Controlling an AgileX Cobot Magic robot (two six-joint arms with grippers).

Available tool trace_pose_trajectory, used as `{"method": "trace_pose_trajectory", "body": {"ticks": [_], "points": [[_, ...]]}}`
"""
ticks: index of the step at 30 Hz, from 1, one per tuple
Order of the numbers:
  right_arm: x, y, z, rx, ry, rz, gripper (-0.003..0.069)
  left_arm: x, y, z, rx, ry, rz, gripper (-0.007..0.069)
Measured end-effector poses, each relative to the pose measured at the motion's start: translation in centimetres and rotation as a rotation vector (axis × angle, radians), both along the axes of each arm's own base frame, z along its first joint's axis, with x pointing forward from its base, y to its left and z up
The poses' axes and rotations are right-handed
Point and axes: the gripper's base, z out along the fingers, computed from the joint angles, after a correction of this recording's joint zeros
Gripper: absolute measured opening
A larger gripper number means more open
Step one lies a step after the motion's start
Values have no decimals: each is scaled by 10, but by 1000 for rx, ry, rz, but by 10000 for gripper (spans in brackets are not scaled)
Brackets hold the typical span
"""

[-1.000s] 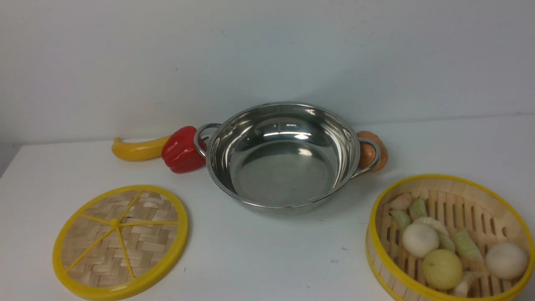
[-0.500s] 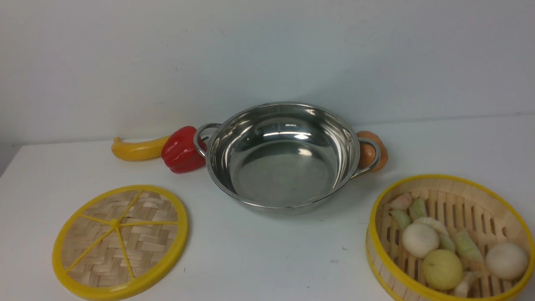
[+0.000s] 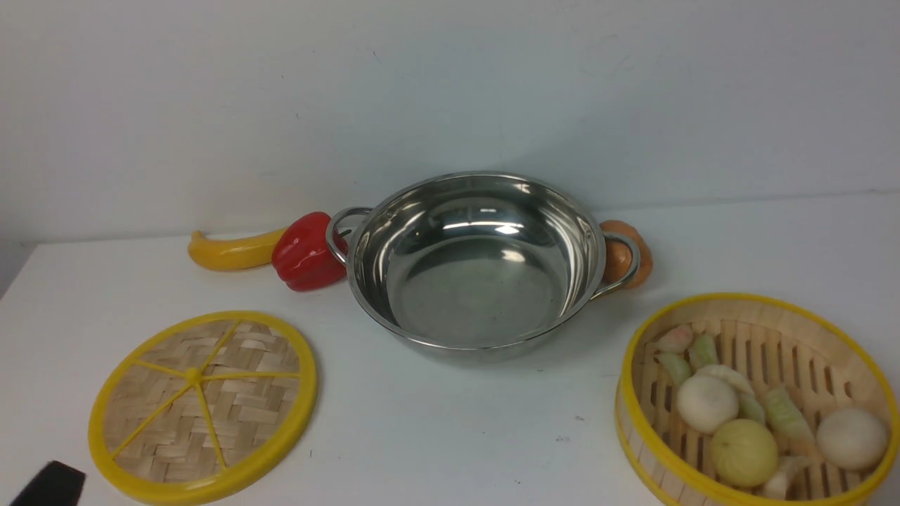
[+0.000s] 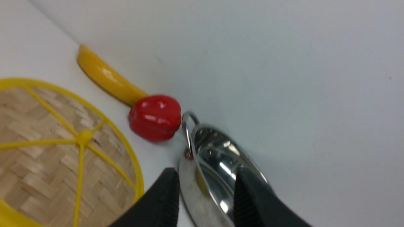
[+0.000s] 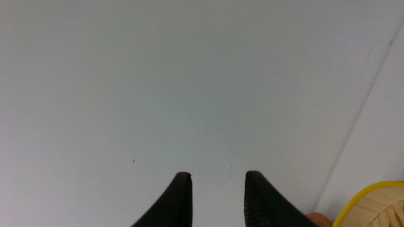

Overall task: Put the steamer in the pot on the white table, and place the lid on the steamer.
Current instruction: 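Reach for and grasp the rim of the bamboo steamer holding the buns with the right gripper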

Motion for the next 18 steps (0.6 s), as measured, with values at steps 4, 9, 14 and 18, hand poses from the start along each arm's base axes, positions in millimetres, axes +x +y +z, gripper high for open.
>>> {"method": "trace_pose_trajectory", "body": {"ticks": [4, 9, 14, 18], "points": [[-1, -4, 3, 16, -37, -37, 248, -1, 9, 8, -25, -93, 97, 242], [-14, -26, 21, 153, -298, -263, 248, -11, 31, 28, -107, -336, 336, 242], [-30, -40, 33, 220, -518, -424, 248, -21, 41, 39, -95, -484, 463, 242], [-32, -38, 38, 240, -586, -391, 248, -21, 39, 41, -38, -502, 454, 242]]}}
